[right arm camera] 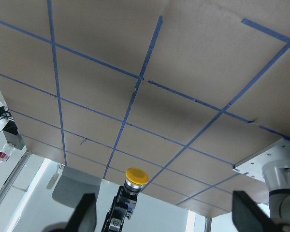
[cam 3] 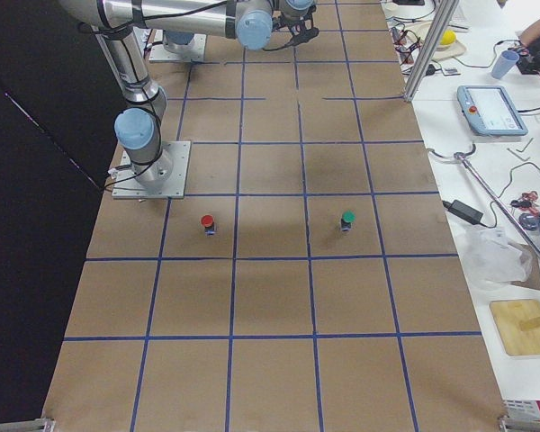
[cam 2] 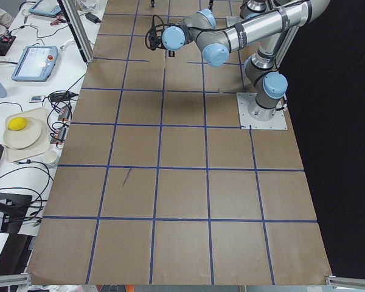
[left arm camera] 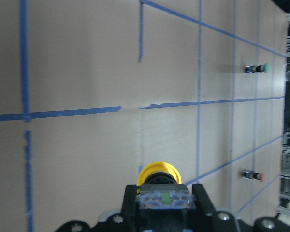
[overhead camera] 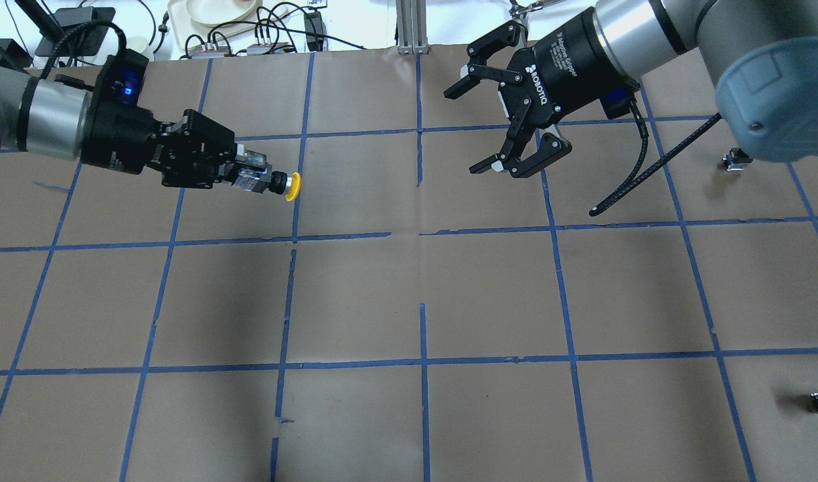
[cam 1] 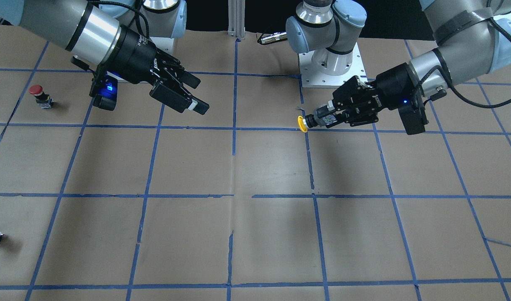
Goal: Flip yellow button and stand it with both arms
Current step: 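Carry the button toward the right gripper with the left gripper, yellow cap facing it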
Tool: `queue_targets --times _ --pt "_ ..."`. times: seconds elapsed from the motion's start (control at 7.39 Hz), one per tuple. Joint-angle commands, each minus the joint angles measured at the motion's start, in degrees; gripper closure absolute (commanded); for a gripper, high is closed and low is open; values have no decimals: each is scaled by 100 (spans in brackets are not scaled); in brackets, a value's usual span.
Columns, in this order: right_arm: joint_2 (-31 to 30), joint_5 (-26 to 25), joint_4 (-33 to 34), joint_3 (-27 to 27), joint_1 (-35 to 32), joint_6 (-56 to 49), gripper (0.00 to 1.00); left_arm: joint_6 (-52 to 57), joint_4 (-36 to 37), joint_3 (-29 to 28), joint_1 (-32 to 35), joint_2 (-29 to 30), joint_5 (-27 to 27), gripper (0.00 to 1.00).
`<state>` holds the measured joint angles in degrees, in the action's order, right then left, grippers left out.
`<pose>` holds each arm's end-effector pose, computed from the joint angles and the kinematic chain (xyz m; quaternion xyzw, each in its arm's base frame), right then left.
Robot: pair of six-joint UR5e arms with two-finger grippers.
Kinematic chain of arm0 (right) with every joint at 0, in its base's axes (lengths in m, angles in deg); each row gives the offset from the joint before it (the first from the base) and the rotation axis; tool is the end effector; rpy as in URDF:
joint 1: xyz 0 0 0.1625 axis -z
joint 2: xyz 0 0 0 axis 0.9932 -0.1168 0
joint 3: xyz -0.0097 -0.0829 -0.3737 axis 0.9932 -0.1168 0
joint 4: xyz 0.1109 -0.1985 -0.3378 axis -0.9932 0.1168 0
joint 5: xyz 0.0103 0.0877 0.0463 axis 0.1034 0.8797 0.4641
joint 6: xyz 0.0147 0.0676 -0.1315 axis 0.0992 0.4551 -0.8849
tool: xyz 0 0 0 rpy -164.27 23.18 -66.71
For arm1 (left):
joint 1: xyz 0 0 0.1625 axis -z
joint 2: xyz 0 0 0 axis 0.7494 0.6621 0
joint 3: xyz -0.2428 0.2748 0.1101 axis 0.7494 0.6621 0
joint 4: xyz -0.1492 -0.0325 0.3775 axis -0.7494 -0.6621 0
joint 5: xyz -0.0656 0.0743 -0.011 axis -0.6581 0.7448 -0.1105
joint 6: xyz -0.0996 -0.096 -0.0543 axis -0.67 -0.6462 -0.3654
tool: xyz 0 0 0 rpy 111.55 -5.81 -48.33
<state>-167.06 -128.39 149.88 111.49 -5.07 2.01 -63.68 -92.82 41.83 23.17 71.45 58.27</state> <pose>0.2317 -0.4878 0.4051 0.5039 0.7575 0.2315 0.3445 -0.1054 -0.4854 0.3470 0.0195 -0.8837 0.0235 0.4671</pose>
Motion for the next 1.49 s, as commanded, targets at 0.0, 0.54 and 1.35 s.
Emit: queue_targets --times 0.0,0.54,1.35 --pt "-36 572 -28 25 -14 321 0 -928 -11 18 519 -132 -1031 98" --pt "-115 883 -36 174 -102 499 0 -1072 -45 107 678 -246 -2483 97" --pt "-45 1542 455 104 -199 772 0 -1213 8 221 696 -229 -2818 97"
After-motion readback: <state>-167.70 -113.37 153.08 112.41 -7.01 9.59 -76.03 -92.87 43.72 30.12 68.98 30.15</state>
